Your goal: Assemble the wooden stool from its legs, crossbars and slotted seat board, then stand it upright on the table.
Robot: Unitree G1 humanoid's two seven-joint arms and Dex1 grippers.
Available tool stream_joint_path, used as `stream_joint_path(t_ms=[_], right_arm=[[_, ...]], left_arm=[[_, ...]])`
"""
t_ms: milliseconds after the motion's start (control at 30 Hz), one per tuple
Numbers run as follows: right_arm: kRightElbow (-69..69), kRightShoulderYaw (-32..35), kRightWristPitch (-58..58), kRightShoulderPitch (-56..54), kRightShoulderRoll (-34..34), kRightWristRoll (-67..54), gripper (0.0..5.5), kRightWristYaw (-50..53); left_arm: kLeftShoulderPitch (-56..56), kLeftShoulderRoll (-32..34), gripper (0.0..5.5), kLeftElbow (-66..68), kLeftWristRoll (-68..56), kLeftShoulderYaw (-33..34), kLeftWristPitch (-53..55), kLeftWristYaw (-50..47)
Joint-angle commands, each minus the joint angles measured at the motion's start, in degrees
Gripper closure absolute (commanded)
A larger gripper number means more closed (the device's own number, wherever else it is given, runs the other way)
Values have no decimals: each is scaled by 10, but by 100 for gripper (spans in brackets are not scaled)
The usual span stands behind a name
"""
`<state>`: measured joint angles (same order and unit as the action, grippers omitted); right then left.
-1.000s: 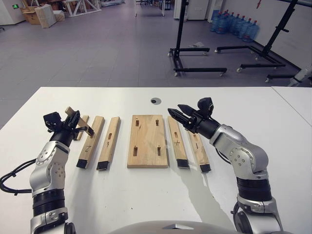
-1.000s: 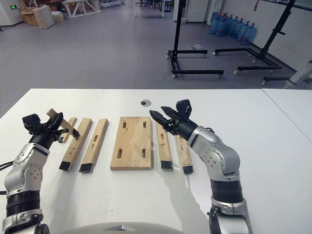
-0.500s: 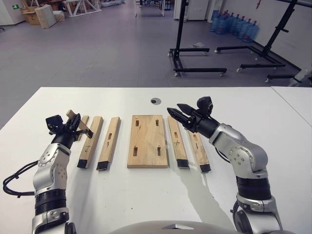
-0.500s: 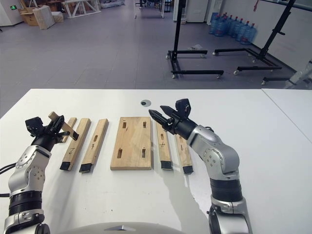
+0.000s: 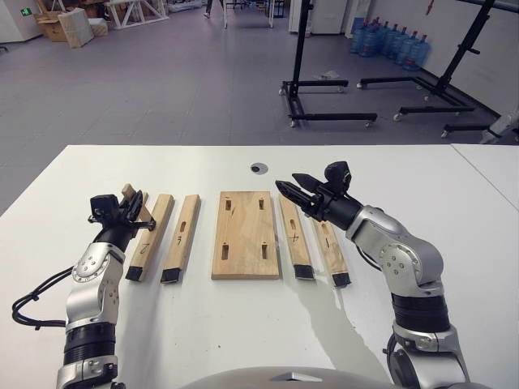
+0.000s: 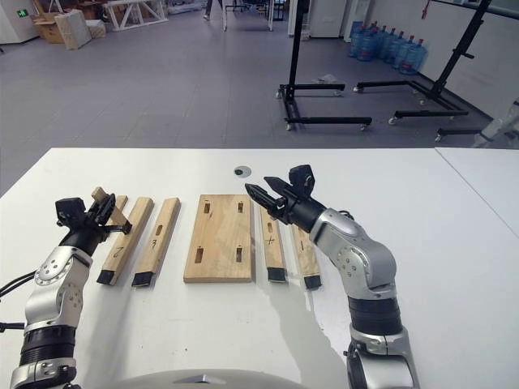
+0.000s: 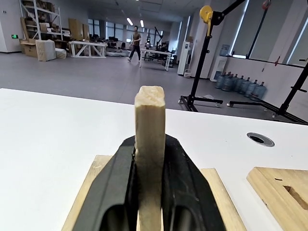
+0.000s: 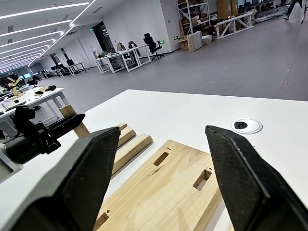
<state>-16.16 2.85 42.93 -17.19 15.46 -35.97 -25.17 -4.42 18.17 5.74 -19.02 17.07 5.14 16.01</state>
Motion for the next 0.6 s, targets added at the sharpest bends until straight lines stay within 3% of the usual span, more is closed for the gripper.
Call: stream_joint_path(t_ms=[33, 433, 600], right_arm=[[-1, 0, -4, -4, 3, 5, 225, 1], [-2, -2, -6, -2, 4, 8, 225, 1], [1, -3, -8, -3, 3, 8, 225, 3]], left_arm=[[38, -9, 511, 31, 26, -13, 3, -6], [55, -10, 511, 81, 51, -31, -37, -11], [47, -10, 427, 92, 57, -32, -31, -16]])
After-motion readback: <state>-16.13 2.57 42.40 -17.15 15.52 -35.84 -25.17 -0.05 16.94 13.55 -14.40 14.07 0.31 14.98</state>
